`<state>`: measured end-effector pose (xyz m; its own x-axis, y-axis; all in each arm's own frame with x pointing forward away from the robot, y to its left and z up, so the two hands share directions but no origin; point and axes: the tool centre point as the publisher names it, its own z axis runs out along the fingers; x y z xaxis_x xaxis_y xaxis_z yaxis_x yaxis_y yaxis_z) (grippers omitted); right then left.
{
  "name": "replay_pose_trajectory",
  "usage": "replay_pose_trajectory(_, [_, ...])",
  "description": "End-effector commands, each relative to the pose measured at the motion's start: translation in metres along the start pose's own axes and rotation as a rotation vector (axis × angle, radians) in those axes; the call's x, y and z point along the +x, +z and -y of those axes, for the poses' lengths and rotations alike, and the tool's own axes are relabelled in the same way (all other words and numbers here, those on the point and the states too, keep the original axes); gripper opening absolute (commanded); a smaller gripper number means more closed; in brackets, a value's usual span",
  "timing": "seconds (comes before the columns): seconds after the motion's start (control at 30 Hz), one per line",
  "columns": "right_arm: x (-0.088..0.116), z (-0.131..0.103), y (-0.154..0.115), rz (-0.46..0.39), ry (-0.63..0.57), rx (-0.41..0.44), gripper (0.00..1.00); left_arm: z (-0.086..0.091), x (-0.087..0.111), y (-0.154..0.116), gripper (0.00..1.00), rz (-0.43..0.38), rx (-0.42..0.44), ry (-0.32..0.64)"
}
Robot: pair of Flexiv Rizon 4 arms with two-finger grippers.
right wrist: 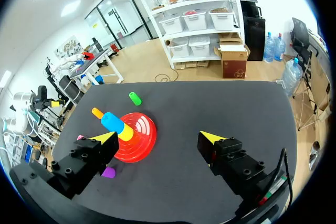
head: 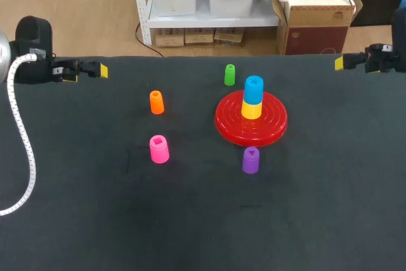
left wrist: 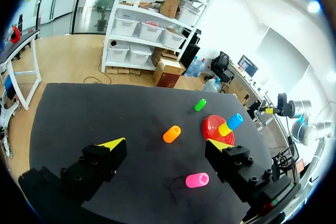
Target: Pick up and stack the cylinders on the red base in this order: pink,purple,orange,green
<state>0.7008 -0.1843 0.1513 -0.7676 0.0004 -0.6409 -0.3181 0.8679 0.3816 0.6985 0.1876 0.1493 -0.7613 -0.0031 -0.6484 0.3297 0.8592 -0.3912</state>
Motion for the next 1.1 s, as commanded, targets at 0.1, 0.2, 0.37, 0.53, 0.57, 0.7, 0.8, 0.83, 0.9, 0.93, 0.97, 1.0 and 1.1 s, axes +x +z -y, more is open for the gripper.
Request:
replay_pose_trajectory(0.1, [0.000, 0.001, 0.000, 0.001, -0.001, -0.003, 1.00, 0.002, -0.001, 0.001, 1.00, -0.006, -0.010, -0.001])
replay_pose_trajectory(0.2, [0.000, 0.001, 0.000, 0.001, -0.001, -0.003, 1.00, 0.002, -0.001, 0.001, 1.00, -0.006, -0.010, -0.001])
replay_pose_trajectory(0.37, [0.000, 0.001, 0.000, 0.001, -0.001, -0.003, 1.00, 0.038, -0.001, 0.017, 1.00, -0.080, 0.045, 0.262])
replay_pose_trajectory(0.53, [0.000, 0.001, 0.000, 0.001, -0.001, -0.003, 1.00, 0.073, 0.003, 0.022, 1.00, -0.174, 0.128, 0.563])
replay_pose_trajectory(0.57, [0.000, 0.001, 0.000, 0.001, -0.001, -0.003, 1.00, 0.079, 0.004, 0.020, 1.00, -0.178, 0.167, 0.607])
replay_pose_trajectory(0.7, [0.000, 0.001, 0.000, 0.001, -0.001, -0.003, 1.00, 0.093, 0.014, 0.008, 1.00, -0.188, 0.265, 0.781])
replay_pose_trajectory(0.8, [0.000, 0.001, 0.000, 0.001, -0.001, -0.003, 1.00, 0.099, 0.022, -0.001, 1.00, -0.188, 0.369, 0.849])
replay_pose_trajectory(0.83, [0.000, 0.001, 0.000, 0.001, -0.001, -0.003, 1.00, 0.100, 0.025, -0.003, 1.00, -0.193, 0.402, 0.868])
replay_pose_trajectory(0.9, [0.000, 0.001, 0.000, 0.001, -0.001, -0.003, 1.00, 0.102, 0.030, -0.009, 1.00, -0.203, 0.487, 0.895])
replay_pose_trajectory(0.93, [0.000, 0.001, 0.000, 0.001, -0.001, -0.003, 1.00, 0.102, 0.031, -0.011, 1.00, -0.209, 0.533, 0.898])
replay_pose_trajectory(0.97, [0.000, 0.001, 0.000, 0.001, -0.001, -0.003, 1.00, 0.102, 0.032, -0.015, 1.00, -0.220, 0.575, 0.912])
replay_pose_trajectory(1.0, [0.000, 0.001, 0.000, 0.001, -0.001, -0.003, 1.00, 0.100, 0.033, -0.016, 1.00, -0.228, 0.600, 0.915])
replay_pose_trajectory(1.1, [0.000, 0.001, 0.000, 0.001, -0.001, -0.003, 1.00, 0.092, 0.033, -0.024, 1.00, -0.244, 0.668, 0.928])
